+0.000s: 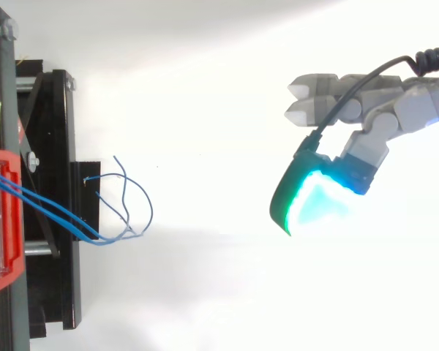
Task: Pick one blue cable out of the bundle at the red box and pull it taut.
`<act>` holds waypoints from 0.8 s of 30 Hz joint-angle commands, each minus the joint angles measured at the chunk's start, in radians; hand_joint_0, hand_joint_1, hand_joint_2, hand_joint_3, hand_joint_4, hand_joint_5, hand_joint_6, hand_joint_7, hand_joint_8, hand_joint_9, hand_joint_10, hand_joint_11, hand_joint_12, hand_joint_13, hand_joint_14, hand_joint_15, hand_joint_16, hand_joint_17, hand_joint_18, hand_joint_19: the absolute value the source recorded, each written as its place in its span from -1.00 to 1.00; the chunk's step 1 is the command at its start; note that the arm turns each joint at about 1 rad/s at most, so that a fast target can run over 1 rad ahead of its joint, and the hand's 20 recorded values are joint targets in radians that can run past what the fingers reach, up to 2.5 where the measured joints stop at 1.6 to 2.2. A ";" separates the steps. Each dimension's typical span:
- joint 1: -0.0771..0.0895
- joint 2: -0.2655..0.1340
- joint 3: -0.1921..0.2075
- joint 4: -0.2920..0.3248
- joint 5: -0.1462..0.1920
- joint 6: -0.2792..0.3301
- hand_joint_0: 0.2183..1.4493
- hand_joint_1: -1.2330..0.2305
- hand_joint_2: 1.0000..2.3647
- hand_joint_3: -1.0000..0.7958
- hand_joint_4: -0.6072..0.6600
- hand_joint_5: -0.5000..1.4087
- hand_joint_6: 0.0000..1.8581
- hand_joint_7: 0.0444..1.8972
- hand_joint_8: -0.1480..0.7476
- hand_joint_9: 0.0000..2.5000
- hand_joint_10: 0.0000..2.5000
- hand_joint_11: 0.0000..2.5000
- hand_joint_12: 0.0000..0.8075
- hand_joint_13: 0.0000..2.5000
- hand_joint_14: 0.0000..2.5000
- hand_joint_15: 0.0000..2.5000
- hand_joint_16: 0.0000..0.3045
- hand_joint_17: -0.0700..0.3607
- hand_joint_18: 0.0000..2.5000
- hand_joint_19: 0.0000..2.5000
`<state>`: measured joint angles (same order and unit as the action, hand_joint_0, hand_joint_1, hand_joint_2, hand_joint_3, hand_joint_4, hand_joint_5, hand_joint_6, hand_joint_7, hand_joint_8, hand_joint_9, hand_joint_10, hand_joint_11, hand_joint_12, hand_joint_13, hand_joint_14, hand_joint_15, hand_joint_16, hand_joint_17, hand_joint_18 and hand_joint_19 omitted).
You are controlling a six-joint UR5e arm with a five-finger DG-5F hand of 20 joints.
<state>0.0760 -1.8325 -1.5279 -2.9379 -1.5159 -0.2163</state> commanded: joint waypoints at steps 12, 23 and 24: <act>0.007 -0.093 0.000 0.065 0.003 0.015 -0.68 -0.02 -1.00 -0.44 0.37 -0.74 -0.46 -0.31 -0.05 -1.00 -1.00 -1.00 0.04 -1.00 -1.00 -0.98 -0.51 0.11 -1.00 -0.94; 0.013 -0.156 -0.001 0.198 0.037 0.032 -0.66 -0.08 -1.00 -0.44 0.45 -0.72 -0.46 -0.27 -0.03 -1.00 -1.00 -1.00 0.03 -1.00 -1.00 -0.99 -0.51 0.10 -1.00 -0.94; 0.013 -0.156 -0.001 0.204 0.043 0.032 -0.66 -0.11 -1.00 -0.44 0.46 -0.72 -0.46 -0.27 -0.03 -1.00 -1.00 -1.00 0.03 -1.00 -1.00 -0.99 -0.51 0.10 -1.00 -0.94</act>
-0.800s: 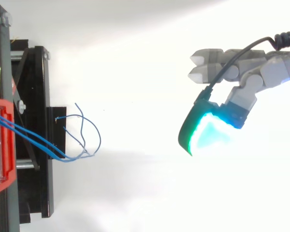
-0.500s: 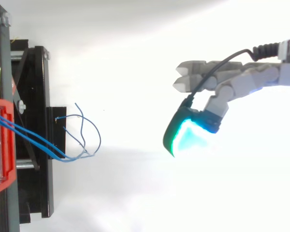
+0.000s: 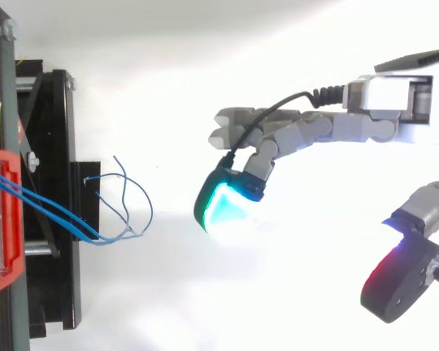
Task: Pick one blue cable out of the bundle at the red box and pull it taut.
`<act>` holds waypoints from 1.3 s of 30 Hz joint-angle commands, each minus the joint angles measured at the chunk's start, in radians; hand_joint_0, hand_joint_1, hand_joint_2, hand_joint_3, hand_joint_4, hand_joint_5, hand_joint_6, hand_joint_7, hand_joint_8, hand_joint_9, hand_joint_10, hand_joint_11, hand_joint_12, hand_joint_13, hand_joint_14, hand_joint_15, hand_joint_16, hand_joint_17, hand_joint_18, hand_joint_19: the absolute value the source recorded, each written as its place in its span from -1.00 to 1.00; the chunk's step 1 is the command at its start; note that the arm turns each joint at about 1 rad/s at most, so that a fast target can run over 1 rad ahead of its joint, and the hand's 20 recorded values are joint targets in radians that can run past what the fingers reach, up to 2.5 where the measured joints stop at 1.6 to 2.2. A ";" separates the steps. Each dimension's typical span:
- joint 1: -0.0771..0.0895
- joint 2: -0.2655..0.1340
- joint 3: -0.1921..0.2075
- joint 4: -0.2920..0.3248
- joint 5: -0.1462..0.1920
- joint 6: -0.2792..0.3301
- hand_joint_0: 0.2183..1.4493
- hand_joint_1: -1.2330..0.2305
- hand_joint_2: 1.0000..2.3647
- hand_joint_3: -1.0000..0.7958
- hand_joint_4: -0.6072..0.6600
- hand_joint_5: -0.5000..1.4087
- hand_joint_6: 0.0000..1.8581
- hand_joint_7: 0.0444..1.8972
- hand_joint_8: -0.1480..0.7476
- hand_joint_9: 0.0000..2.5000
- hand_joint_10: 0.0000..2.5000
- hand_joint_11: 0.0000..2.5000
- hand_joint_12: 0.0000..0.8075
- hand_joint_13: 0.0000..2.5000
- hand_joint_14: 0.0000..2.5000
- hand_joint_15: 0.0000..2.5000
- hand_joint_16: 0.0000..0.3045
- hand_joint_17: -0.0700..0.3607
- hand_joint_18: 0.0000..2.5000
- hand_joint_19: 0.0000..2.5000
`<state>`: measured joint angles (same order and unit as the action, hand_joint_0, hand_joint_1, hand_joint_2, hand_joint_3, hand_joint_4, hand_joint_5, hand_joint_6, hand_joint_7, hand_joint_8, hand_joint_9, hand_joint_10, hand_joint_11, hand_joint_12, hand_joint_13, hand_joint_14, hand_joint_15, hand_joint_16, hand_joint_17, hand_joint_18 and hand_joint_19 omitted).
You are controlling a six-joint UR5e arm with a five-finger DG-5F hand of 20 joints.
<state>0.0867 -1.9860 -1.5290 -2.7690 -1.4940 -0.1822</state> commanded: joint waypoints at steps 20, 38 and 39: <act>0.010 -0.109 0.001 0.213 0.129 -0.020 -0.59 -0.29 -1.00 -0.44 0.56 -0.67 -0.46 -0.22 -0.02 -0.91 -1.00 -1.00 0.00 -1.00 -1.00 -1.00 -0.53 0.07 -1.00 -1.00; 0.011 -0.264 0.001 0.417 0.198 -0.014 -0.58 -0.27 -1.00 -0.44 0.56 -0.67 -0.46 -0.20 -0.02 -0.90 -1.00 -1.00 -0.01 -1.00 -1.00 -1.00 -0.53 0.07 -1.00 -0.99; 0.011 -0.264 0.001 0.416 0.202 -0.017 -0.58 -0.28 -1.00 -0.44 0.57 -0.67 -0.46 -0.21 -0.02 -0.90 -1.00 -1.00 -0.01 -1.00 -1.00 -1.00 -0.53 0.07 -1.00 -0.99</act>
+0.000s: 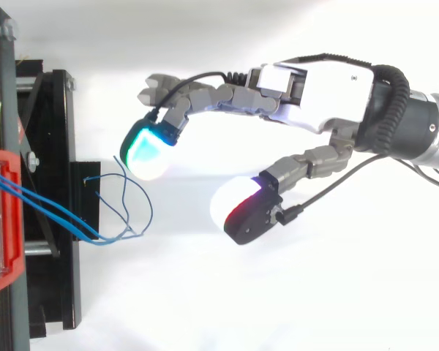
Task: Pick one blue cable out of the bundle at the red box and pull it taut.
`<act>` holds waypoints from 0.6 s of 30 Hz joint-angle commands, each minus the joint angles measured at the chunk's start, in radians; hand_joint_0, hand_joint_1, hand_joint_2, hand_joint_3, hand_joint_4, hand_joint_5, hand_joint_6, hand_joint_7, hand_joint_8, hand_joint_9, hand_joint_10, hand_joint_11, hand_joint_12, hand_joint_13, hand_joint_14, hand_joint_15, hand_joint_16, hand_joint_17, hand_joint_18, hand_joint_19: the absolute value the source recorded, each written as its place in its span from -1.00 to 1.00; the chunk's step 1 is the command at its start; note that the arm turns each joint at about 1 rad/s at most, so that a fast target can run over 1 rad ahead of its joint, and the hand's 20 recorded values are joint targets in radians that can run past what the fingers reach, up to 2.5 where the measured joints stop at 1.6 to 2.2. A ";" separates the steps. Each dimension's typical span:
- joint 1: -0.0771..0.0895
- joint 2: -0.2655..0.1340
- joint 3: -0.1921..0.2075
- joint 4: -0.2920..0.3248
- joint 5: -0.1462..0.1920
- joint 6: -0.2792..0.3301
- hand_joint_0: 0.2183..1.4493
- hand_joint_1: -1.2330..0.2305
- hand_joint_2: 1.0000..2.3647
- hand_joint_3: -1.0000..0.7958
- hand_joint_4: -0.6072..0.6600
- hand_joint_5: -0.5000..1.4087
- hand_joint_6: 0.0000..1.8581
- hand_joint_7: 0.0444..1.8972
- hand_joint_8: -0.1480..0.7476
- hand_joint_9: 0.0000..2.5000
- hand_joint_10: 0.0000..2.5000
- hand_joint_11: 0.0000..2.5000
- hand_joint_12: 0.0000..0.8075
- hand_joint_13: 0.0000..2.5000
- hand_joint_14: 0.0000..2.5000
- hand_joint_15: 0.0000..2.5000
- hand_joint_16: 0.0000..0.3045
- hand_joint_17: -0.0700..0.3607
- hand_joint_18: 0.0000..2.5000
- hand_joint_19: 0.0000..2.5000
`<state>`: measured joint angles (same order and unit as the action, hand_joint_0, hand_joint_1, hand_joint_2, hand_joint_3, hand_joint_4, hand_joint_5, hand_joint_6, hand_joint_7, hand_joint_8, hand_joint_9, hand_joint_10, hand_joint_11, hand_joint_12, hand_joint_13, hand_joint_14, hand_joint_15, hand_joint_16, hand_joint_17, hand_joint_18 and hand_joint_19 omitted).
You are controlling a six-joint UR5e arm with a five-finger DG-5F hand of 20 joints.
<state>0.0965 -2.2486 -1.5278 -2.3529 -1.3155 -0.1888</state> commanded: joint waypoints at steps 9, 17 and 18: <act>0.020 -0.002 0.000 0.006 0.081 -0.093 -0.56 -0.28 -1.00 -0.44 0.58 -0.67 -0.46 -0.20 -0.02 -0.88 -1.00 -1.00 -0.01 -1.00 -1.00 -1.00 -0.54 0.05 -1.00 -0.99; 0.040 -0.002 0.000 0.010 0.124 -0.133 -0.53 -0.30 -1.00 -0.44 0.58 -0.66 -0.46 -0.18 -0.02 -0.86 -1.00 -1.00 -0.03 -1.00 -1.00 -1.00 -0.55 0.04 -1.00 -0.98; 0.043 -0.002 0.000 0.010 0.130 -0.138 -0.53 -0.30 -1.00 -0.44 0.58 -0.66 -0.46 -0.18 -0.02 -0.86 -1.00 -1.00 -0.03 -1.00 -1.00 -1.00 -0.55 0.04 -1.00 -0.98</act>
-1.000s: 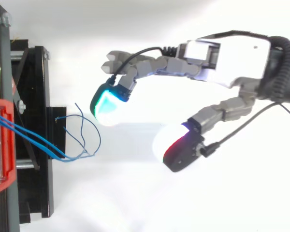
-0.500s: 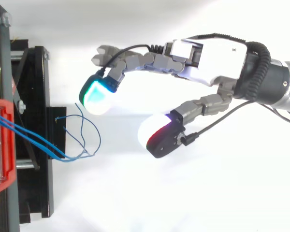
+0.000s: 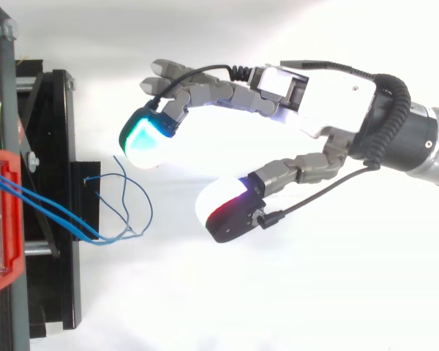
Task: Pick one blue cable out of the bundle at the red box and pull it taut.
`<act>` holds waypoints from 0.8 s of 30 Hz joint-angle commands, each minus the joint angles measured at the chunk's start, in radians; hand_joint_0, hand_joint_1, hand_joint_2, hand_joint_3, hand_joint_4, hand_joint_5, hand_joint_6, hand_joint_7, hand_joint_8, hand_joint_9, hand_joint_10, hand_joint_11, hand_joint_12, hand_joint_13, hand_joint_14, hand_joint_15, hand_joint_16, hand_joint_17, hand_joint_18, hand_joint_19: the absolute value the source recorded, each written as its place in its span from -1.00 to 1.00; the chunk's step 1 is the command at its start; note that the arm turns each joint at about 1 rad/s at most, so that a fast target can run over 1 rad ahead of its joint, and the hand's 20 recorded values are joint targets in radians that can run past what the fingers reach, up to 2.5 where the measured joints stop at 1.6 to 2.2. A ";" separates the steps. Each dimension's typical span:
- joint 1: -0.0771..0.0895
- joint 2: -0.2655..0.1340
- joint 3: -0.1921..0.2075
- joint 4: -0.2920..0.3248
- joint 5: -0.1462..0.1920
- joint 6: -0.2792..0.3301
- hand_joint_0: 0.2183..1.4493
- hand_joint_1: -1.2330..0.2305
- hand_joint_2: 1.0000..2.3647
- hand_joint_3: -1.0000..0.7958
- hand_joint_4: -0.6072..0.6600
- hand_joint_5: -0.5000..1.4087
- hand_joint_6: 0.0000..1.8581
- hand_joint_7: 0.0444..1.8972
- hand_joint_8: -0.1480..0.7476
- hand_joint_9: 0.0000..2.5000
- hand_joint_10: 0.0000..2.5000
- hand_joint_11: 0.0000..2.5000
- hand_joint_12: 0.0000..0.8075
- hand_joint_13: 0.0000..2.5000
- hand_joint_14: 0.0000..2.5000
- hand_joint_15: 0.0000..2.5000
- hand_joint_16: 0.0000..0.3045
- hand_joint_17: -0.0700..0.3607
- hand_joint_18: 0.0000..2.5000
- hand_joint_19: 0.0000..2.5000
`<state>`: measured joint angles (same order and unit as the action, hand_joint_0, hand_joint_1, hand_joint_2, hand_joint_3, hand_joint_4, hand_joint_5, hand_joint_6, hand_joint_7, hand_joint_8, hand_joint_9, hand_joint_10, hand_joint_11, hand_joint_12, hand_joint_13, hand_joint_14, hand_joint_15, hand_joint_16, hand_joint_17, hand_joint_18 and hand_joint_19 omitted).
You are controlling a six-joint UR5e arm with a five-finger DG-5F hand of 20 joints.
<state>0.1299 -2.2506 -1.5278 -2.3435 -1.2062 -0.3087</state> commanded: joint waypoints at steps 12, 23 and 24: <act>0.024 -0.096 0.029 0.056 0.020 0.026 -0.51 -0.29 -1.00 -0.44 0.59 -0.66 -0.46 -0.17 -0.02 -0.84 -1.00 -1.00 -0.03 -1.00 -1.00 -1.00 -0.56 0.03 -1.00 -0.97; 0.024 -0.133 0.029 0.139 0.010 0.034 -0.45 -0.30 -1.00 -0.44 0.61 -0.65 -0.46 -0.15 -0.03 -0.80 -1.00 -1.00 -0.05 -1.00 -1.00 -1.00 -0.57 0.01 -1.00 -0.97; 0.025 -0.132 0.031 0.138 0.008 0.033 -0.44 -0.30 -1.00 -0.44 0.61 -0.65 -0.46 -0.15 -0.03 -0.80 -1.00 -1.00 -0.06 -1.00 -1.00 -1.00 -0.57 0.01 -1.00 -0.97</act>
<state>0.1530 -2.3791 -1.4980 -2.2256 -1.1949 -0.2762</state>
